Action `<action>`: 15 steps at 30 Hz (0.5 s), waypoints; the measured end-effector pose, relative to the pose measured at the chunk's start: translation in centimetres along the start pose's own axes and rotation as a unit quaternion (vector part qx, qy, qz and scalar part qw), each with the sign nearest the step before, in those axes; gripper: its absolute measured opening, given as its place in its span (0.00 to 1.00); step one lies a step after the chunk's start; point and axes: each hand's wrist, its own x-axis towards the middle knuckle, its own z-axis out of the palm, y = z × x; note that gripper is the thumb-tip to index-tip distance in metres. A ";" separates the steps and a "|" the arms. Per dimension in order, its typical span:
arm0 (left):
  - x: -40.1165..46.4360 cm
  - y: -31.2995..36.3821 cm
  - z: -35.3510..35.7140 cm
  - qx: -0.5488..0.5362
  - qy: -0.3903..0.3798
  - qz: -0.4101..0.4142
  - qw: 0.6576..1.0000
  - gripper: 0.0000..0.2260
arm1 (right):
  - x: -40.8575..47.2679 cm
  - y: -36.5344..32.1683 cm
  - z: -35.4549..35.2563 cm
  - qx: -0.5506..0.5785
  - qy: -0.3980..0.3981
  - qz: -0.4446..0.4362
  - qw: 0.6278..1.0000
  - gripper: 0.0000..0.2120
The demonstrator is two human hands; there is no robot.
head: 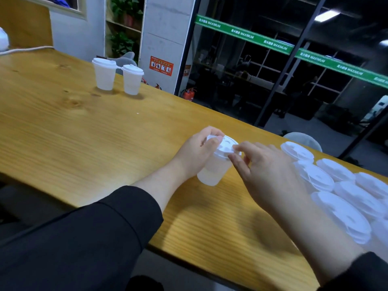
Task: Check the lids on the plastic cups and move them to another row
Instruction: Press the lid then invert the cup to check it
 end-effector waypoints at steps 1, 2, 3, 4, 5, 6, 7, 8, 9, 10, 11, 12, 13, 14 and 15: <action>0.0 -0.1 0.0 -0.001 0.002 -0.001 1.000 0.17 | 0.1 0.0 -0.1 0.015 0.001 0.005 1.000 0.21; 0.0 -0.3 0.0 -0.005 0.004 -0.003 1.000 0.16 | 0.1 0.0 -0.2 0.046 0.018 0.007 0.999 0.21; -0.1 -0.4 0.0 -0.017 0.005 -0.002 1.000 0.17 | 0.3 0.0 -0.3 0.084 0.050 0.010 0.995 0.21; -0.2 -0.4 0.0 -0.037 0.012 0.000 0.999 0.19 | 0.6 -0.1 -0.6 0.120 0.079 0.017 0.989 0.22; -0.2 -0.4 0.0 -0.063 0.027 0.001 0.998 0.23 | 1.1 -0.3 -0.8 0.152 0.083 0.026 0.985 0.23; -0.3 -0.3 -0.2 -0.084 0.049 -0.002 0.995 0.26 | 1.7 -0.7 -0.9 0.168 0.055 0.035 0.984 0.24; -0.1 -0.3 -0.2 -0.105 0.070 -0.016 0.992 0.27 | 2.3 -0.9 -1.0 0.159 -0.003 0.038 0.987 0.27; -0.1 -0.2 -0.2 -0.118 0.090 -0.039 0.988 0.29 | 2.9 -1.3 -1.1 0.136 -0.078 0.032 0.987 0.32; 0.1 -0.2 -0.3 -0.119 0.104 -0.067 0.985 0.30 | 3.5 -1.7 -1.1 0.117 -0.149 0.021 0.982 0.37; 0.2 -0.1 -0.4 -0.108 0.108 -0.096 0.984 0.30 | 4.1 -2.1 -1.1 0.103 -0.201 0.012 0.974 0.42; 0.2 -0.1 -0.5 -0.089 0.101 -0.124 0.983 0.29 | 4.5 -2.4 -1.0 0.091 -0.226 0.006 0.970 0.42; 0.3 -0.1 -0.5 -0.074 0.088 -0.146 0.983 0.28 | 4.9 -2.6 -0.9 0.084 -0.230 0.004 0.970 0.40; 0.1 -0.3 -0.5 -0.067 0.077 -0.161 0.982 0.27 | 5.2 -2.7 -0.6 0.085 -0.222 0.011 0.971 0.37; -0.1 -0.1 -0.5 -0.068 0.069 -0.166 0.981 0.26 | 5.3 -2.8 -0.5 0.093 -0.213 0.021 0.972 0.37; -0.4 -0.1 -0.5 -0.075 0.060 -0.166 0.982 0.25 | 5.3 -2.8 -0.4 0.106 -0.205 0.034 0.972 0.38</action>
